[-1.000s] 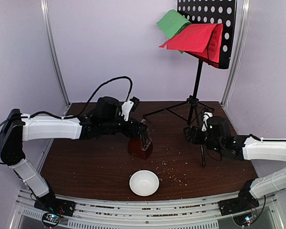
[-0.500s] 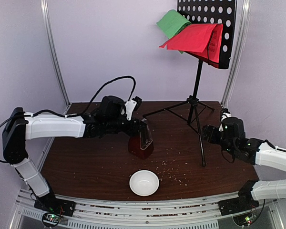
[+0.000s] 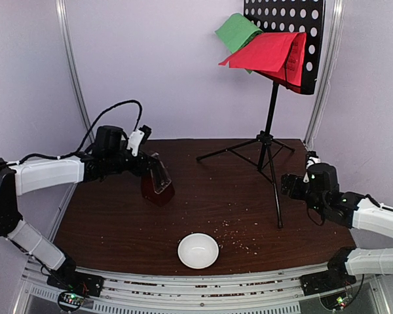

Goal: Pack up the instrument practice props

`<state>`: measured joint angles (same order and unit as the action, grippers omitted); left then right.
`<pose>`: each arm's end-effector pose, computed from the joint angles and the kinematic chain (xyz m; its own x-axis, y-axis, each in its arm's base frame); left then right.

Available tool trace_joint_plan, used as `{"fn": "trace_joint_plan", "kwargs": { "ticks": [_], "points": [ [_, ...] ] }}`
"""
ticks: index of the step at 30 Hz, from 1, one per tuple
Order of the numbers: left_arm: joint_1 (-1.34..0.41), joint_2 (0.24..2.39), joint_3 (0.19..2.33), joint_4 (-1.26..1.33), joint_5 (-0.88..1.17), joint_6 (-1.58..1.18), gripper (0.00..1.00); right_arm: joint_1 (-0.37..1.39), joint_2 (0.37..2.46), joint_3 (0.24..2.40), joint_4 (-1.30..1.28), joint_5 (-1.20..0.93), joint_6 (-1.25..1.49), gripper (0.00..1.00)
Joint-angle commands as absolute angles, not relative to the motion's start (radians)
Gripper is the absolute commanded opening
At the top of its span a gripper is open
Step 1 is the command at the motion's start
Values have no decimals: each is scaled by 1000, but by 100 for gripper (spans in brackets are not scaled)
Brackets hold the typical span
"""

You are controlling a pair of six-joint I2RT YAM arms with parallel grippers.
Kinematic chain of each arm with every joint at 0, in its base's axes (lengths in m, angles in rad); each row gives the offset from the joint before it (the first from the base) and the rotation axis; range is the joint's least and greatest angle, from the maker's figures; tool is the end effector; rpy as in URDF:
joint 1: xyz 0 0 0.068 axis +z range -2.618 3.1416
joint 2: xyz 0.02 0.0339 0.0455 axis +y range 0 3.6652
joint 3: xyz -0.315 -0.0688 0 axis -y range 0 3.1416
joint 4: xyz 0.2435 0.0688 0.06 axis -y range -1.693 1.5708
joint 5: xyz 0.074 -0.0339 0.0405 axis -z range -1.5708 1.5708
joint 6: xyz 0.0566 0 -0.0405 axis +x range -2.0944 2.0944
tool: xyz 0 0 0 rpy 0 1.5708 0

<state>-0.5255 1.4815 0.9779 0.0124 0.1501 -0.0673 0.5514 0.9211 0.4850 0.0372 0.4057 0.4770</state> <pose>0.2974 -0.1823 0.3010 -0.4481 0.1830 -0.8750 0.5812 0.8033 -0.1297 0.1749 0.0814 0.2669 -0.3727 0.2660 -0.8890 -0.0005 0.9580 0.2869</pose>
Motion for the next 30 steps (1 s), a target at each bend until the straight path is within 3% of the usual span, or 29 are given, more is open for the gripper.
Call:
{"fn": "trace_joint_plan", "kwargs": {
  "ticks": [1, 14, 20, 23, 24, 30],
  "points": [
    [-408, 1445, 964, 156, 323, 93, 18, 542, 890, 474, 18, 437, 470, 96],
    [-243, 1572, 1073, 169, 460, 246, 21, 535, 823, 468, -20, 454, 468, 97],
    [-238, 1629, 1107, 155, 510, 236, 45, 534, 810, 465, -20, 456, 473, 97],
    [-238, 1623, 1087, 188, 512, 205, 70, 534, 806, 471, -23, 454, 467, 98],
    [-238, 1616, 1082, 197, 516, 192, 75, 534, 803, 472, -23, 448, 462, 98],
    [-239, 1552, 1103, 214, 519, 49, 82, 534, 779, 477, 8, 359, 420, 100]
  ]
}}
